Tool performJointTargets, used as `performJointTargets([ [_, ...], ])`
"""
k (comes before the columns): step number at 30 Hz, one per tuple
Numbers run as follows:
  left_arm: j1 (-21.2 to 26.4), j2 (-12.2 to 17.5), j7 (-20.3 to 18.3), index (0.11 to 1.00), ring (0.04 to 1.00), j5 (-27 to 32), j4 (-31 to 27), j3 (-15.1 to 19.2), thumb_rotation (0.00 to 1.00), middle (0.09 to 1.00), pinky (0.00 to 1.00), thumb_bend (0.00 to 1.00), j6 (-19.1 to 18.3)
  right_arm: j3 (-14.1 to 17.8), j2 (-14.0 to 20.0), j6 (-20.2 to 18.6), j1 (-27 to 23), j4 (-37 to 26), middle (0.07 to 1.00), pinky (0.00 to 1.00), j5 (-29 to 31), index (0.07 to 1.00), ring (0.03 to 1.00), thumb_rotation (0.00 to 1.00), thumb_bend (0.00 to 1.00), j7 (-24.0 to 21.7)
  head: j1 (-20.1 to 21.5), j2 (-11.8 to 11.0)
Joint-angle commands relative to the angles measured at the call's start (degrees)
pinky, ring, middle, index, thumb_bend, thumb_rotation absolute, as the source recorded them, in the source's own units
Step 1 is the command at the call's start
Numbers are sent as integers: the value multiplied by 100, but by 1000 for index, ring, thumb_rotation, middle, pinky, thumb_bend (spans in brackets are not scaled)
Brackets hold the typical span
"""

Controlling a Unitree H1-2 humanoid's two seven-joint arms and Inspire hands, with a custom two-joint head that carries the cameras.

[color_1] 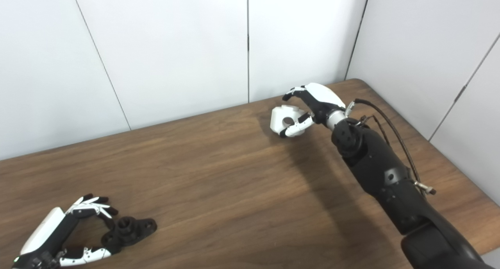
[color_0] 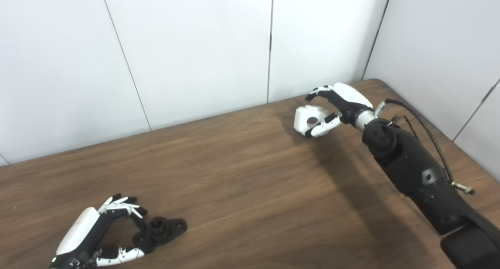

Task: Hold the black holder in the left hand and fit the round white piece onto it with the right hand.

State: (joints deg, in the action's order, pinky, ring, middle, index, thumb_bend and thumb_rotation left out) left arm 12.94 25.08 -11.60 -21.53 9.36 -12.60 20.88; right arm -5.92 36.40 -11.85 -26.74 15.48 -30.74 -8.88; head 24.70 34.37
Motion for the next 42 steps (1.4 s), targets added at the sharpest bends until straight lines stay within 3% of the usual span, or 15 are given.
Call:
performJointTargets([
  [1, -17, 128, -110, 484, 873, 3, -143, 17, 40, 689, 978, 517, -31, 26, 105, 103, -316, -6, 927, 836, -74, 792, 986, 310, 858, 146, 13, 8],
  [8, -42, 118, -181, 484, 872, 13, -265, 47, 39, 686, 968, 517, -114, 24, 77, 273, -345, 198, 925, 827, -19, 775, 978, 299, 865, 249, 37, -8],
  [18, -24, 120, -282, 484, 878, 44, -302, 52, 38, 688, 976, 516, -230, 85, 134, -44, -289, -108, 935, 856, -27, 787, 993, 305, 839, 128, 118, -29],
  [29, 40, 138, -288, 484, 873, 43, -249, 45, 39, 685, 975, 516, -155, 147, 136, -94, -201, -174, 924, 857, -26, 757, 985, 299, 828, 199, 192, -21],
  [34, 57, 151, -294, 483, 870, 53, -263, 56, 39, 683, 979, 516, -130, 101, 137, -96, -164, -141, 886, 876, -134, 664, 978, 282, 790, 259, 208, 0],
  [42, 59, 171, -312, 483, 873, 112, -247, 72, 39, 686, 981, 516, -81, 122, 164, -67, -169, -119, 889, 874, -193, 687, 978, 295, 816, 284, 269, 8],
])
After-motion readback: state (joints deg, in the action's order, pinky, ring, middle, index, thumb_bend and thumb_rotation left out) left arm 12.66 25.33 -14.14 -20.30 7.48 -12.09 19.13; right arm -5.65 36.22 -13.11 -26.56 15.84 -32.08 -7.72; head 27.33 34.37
